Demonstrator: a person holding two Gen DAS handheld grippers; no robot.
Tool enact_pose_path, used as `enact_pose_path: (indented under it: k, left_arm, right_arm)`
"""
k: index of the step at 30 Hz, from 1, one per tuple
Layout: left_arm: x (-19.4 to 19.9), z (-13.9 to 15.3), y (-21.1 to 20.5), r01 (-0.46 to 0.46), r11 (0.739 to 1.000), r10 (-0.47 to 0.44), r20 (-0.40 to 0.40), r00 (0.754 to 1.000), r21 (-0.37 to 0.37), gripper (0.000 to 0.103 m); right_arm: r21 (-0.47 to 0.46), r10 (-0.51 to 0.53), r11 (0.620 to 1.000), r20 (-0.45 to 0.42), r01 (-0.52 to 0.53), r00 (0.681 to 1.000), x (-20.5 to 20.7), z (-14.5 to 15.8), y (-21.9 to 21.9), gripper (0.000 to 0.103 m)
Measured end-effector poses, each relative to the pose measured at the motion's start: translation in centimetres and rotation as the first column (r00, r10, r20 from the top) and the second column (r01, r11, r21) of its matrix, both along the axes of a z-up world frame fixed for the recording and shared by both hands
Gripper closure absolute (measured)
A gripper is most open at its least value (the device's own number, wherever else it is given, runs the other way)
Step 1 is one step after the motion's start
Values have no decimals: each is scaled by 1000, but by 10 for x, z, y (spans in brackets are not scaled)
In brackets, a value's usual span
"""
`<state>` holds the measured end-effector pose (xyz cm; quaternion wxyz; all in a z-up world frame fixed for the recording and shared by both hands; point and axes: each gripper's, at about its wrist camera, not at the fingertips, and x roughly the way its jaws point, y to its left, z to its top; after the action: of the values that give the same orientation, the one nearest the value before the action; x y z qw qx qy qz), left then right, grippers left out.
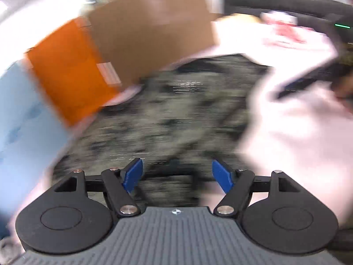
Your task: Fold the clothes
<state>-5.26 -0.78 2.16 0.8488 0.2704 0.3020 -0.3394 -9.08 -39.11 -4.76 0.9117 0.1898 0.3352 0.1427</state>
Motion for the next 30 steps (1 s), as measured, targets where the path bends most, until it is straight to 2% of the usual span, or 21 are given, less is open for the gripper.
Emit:
enact_pose_path:
  k: [1, 2, 3, 4, 6, 7, 9, 13, 15, 17, 18, 19, 20, 22, 26, 27, 28, 29, 30]
  left_arm:
    - [-6, -6, -16, 41, 999, -40, -7, 999, 32, 24]
    - [-9, -14, -31, 61, 995, -60, -3, 998, 80, 23]
    - [-12, -26, -47, 59, 988, -61, 9, 998, 143, 23]
    - [-12, -37, -60, 45, 980, -50, 21, 999, 195, 29]
    - [-11, -42, -71, 34, 984, -42, 43, 998, 175, 61]
    - [-10, -41, -75, 21, 984, -28, 42, 999, 175, 100]
    - [-12, -37, -79, 22, 985, -34, 72, 997, 170, 100]
    - [-24, -7, -83, 163, 983, -170, 71, 983, 90, 100]
    - [-30, 13, -84, 224, 974, -227, 75, 971, 39, 100]
    - [-36, 31, -85, 270, 963, -269, 81, 960, -8, 100]
    - [-40, 39, -86, 284, 959, -281, 84, 956, -27, 100]
    - [-43, 46, -90, 297, 954, -292, 84, 953, -45, 100]
    - [-47, 52, -94, 313, 947, -307, 85, 948, -66, 100]
    - [-53, 64, -102, 349, 930, -342, 80, 936, -112, 100]
    - [-61, 70, -131, 418, 892, -417, 40, 908, -174, 98]
    - [-64, 69, -141, 430, 885, -433, 27, 901, -177, 96]
    - [-71, 67, -151, 440, 881, -444, 16, 896, -173, 90]
    - [-77, 64, -157, 449, 877, -454, 12, 891, -171, 73]
    - [-84, 61, -162, 458, 872, -463, 11, 886, -171, 63]
  right_arm:
    - [1, 0, 1000, 4, 0, 1000, 1, -1, -1, 14]
    - [5, -1, 1000, 11, 1, 1000, 3, -2, -2, 13]
    - [9, -5, 1000, 15, 5, 1000, 4, -2, -3, 13]
    - [8, -15, 1000, 17, 15, 1000, 6, -2, -4, 13]
    - [-22, -69, 997, 19, 70, 997, 8, 0, -7, 13]
    - [-39, -107, 993, 19, 108, 994, 9, 0, -10, 13]
    - [-8, -193, 981, 12, 193, 981, 10, -2, -22, 13]
    - [100, -317, 944, 2, 315, 949, 18, -8, -47, 15]
    - [106, -351, 931, 1, 349, 936, 31, -10, -56, 18]
    - [84, -365, 927, -15, 365, 931, 49, -10, -65, 42]
    - [63, -364, 929, -33, 365, 931, 58, -9, -71, 78]
    - [41, -363, 930, -50, 365, 931, 68, -8, -76, 99]
    - [39, -366, 929, -55, 369, 929, 75, -4, -84, 99]
    - [12, -376, 927, -11, 376, 927, 82, 13, -99, 99]
    - [-85, -371, 923, 49, 374, 927, 95, 43, -125, 98]
    - [-126, -372, 919, 31, 373, 928, 100, 44, -130, 98]
    - [-173, -374, 913, 0, 369, 927, 105, 43, -136, 95]
    - [-213, -387, 902, -10, 376, 922, 105, 41, -140, 93]
    - [-250, -403, 887, -11, 387, 915, 103, 40, -143, 89]
